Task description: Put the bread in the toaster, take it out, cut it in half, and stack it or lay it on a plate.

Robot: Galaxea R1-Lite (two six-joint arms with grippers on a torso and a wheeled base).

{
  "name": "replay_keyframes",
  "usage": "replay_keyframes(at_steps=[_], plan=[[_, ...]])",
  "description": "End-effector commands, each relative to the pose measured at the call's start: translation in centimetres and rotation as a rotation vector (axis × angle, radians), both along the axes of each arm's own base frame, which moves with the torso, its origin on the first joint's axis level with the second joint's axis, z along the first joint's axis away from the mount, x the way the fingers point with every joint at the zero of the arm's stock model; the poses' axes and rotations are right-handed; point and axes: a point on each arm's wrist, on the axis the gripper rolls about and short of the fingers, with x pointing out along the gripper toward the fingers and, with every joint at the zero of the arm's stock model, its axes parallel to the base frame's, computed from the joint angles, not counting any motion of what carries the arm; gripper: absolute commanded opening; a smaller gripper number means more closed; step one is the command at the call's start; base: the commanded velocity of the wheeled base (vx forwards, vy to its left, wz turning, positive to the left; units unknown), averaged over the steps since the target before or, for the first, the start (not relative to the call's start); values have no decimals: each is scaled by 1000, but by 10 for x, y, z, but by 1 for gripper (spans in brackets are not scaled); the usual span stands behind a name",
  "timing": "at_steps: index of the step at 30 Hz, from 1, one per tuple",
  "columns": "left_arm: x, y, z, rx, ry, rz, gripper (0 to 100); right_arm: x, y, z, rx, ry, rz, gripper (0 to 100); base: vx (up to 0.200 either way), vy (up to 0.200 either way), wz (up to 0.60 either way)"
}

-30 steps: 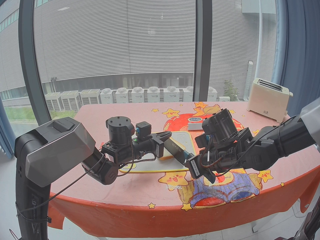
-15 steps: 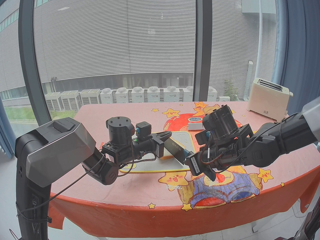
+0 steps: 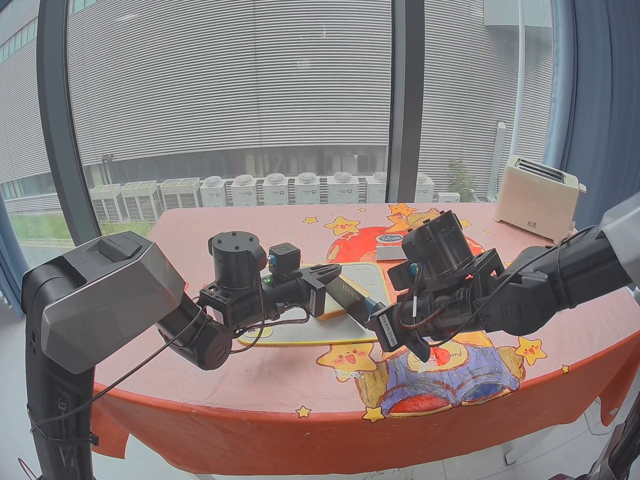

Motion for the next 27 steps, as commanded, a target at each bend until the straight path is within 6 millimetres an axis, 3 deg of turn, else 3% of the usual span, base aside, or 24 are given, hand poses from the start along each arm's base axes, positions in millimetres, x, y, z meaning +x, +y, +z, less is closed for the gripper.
replay_keyframes(at_steps=[1,10,20,24,27], plan=[[2,-1,-10,7,14,0,0,0,2,11,24,-31,3,0,0,0,0],[2,-3,-11,5,10,-4,0,-3,-3,-3,-7,12,-2,0,0,0,0],[-2,9,47,-71,-116,29,0,-7,-2,6,7,-8,6,0,0,0,0],[-1,4,46,-75,-125,29,0,-7,-2,2,1,-1,6,0,0,0,0],[6,-3,21,-50,-84,44,0,-8,-1,0,-5,7,9,0,0,0,0]])
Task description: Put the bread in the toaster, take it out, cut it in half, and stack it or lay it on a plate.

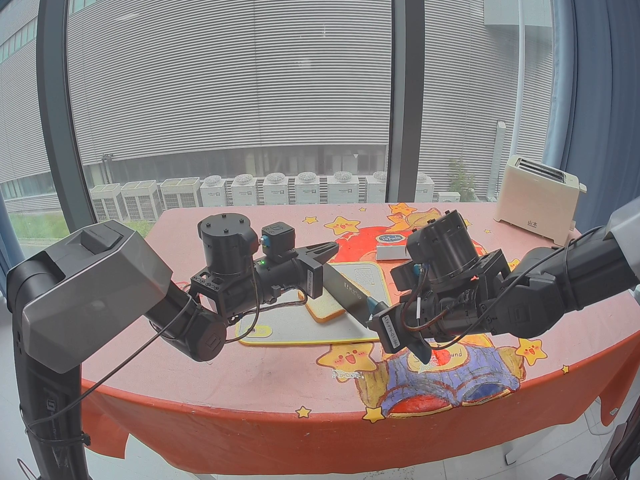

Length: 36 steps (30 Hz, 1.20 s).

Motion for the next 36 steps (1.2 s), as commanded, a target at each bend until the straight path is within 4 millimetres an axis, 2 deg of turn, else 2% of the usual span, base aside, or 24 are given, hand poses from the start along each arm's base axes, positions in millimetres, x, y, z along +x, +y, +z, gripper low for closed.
replay_keyframes(at_steps=[1,7,10,36], plan=[[8,-7,-18,10,17,11,0,-1,1,-2,-5,7,4,0,0,0,0],[11,-3,-17,8,18,14,0,-3,-2,5,5,-8,2,0,0,0,0],[7,-1,-6,1,3,12,0,-6,-4,3,-1,-1,3,0,0,0,0],[3,-3,-15,14,30,-17,0,-7,-3,4,-1,-3,6,0,0,0,0]])
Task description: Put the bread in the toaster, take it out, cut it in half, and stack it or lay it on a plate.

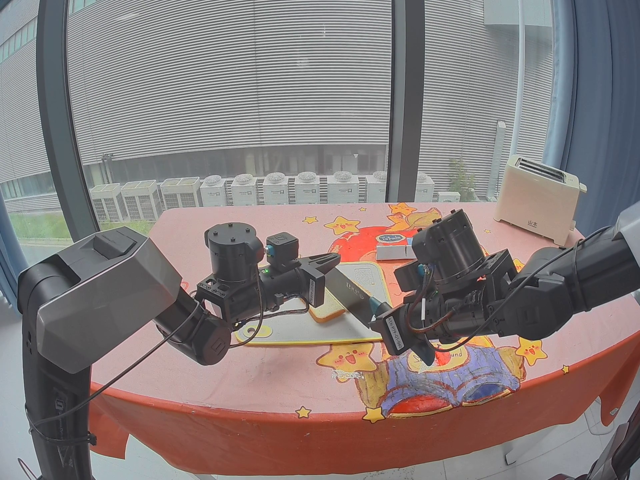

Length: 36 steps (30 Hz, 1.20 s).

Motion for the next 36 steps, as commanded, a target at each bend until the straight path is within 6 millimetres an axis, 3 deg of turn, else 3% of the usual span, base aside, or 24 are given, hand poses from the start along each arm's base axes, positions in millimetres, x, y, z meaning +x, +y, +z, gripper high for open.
replay_keyframes(at_steps=[1,29,36], plan=[[-2,-1,0,1,0,-6,0,0,0,0,0,0,1,0,0,0,0],[9,-12,-21,15,13,-2,0,-1,6,-7,-12,14,12,0,0,0,0],[12,-11,-27,27,34,2,0,1,7,3,9,-12,11,0,0,0,0]])
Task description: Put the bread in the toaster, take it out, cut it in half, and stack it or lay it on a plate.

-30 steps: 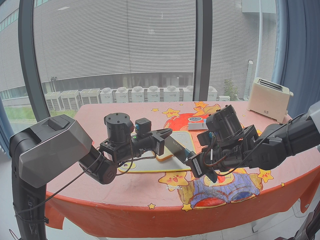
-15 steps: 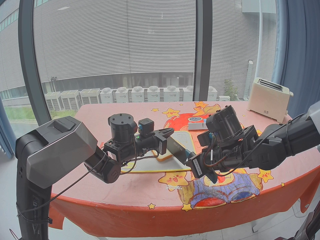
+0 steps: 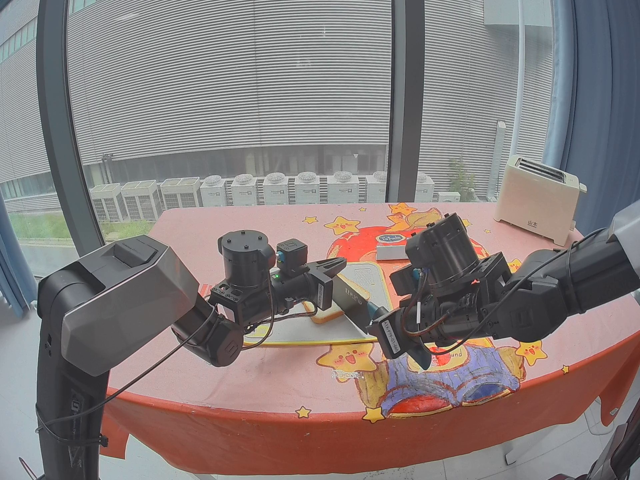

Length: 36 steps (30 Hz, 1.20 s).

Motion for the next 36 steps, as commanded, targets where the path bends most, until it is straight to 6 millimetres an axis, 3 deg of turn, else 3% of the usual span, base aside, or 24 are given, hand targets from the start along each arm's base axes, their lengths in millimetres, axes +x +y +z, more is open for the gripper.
replay_keyframes(at_steps=[1,4,9,20,26,29,36], plan=[[2,1,-8,13,24,3,0,2,1,6,17,-19,0,0,0,0,0],[2,1,-9,15,28,3,0,3,2,6,15,-24,-6,0,0,0,0],[2,2,-8,13,26,6,0,5,4,-11,-18,14,-3,0,0,0,0],[-3,1,-8,18,34,-2,0,2,15,-6,-1,-5,22,0,0,0,0],[-3,1,-10,22,42,-2,0,2,9,16,38,-52,10,0,0,0,0],[-3,0,-11,24,42,-4,0,2,7,17,37,-52,7,0,0,0,0],[-2,1,-8,19,35,-1,0,8,8,-3,3,-11,-2,0,0,0,0]])
